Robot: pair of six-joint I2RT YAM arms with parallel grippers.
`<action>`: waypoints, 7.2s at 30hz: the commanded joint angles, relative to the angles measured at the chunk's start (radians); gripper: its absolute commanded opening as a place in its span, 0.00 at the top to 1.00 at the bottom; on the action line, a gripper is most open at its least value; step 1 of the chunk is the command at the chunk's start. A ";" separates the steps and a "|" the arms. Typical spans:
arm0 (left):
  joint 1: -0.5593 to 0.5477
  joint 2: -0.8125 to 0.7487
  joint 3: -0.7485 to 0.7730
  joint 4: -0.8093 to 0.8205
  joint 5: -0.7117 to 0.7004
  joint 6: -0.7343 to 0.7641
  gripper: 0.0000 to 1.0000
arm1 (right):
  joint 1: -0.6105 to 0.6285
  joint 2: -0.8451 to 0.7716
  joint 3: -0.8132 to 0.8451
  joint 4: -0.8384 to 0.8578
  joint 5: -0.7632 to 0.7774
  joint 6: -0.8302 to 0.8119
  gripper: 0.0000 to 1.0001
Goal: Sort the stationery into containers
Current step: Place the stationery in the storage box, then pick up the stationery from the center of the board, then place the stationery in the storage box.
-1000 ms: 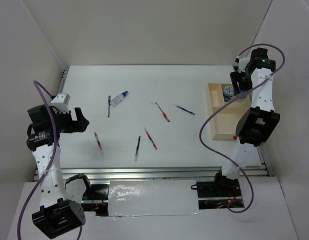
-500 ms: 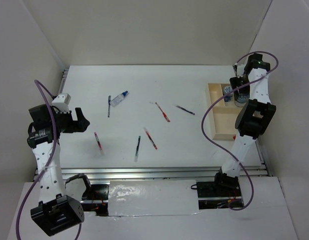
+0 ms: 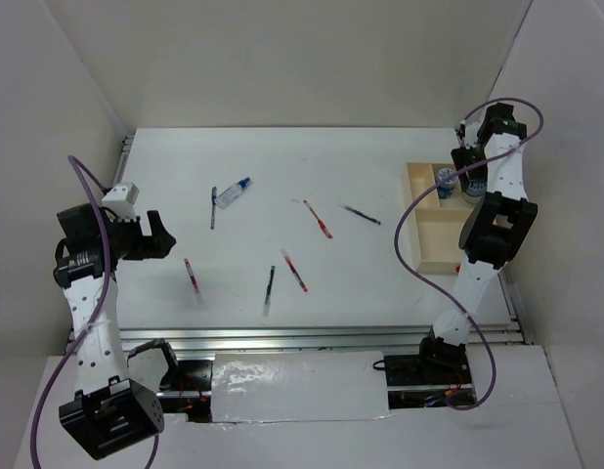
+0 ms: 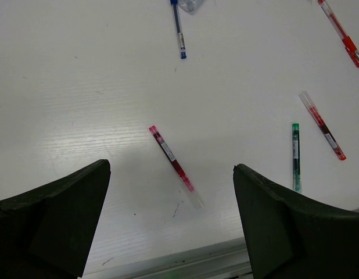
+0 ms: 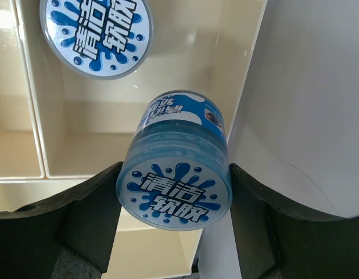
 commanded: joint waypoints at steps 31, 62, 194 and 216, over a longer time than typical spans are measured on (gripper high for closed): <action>0.006 0.004 -0.004 0.025 0.025 0.015 0.01 | 0.066 0.033 0.019 0.062 0.070 0.030 0.06; -0.608 1.346 1.175 -0.026 -0.392 0.121 0.38 | 0.322 -0.747 -0.568 0.022 -0.544 0.398 0.13; -0.516 0.616 0.501 0.042 -0.311 -0.245 0.01 | 0.224 -0.073 -0.051 0.144 -0.075 0.241 1.00; -0.488 0.994 0.782 0.057 -0.582 -0.236 0.19 | 0.238 0.014 -0.106 0.096 -0.024 0.278 0.53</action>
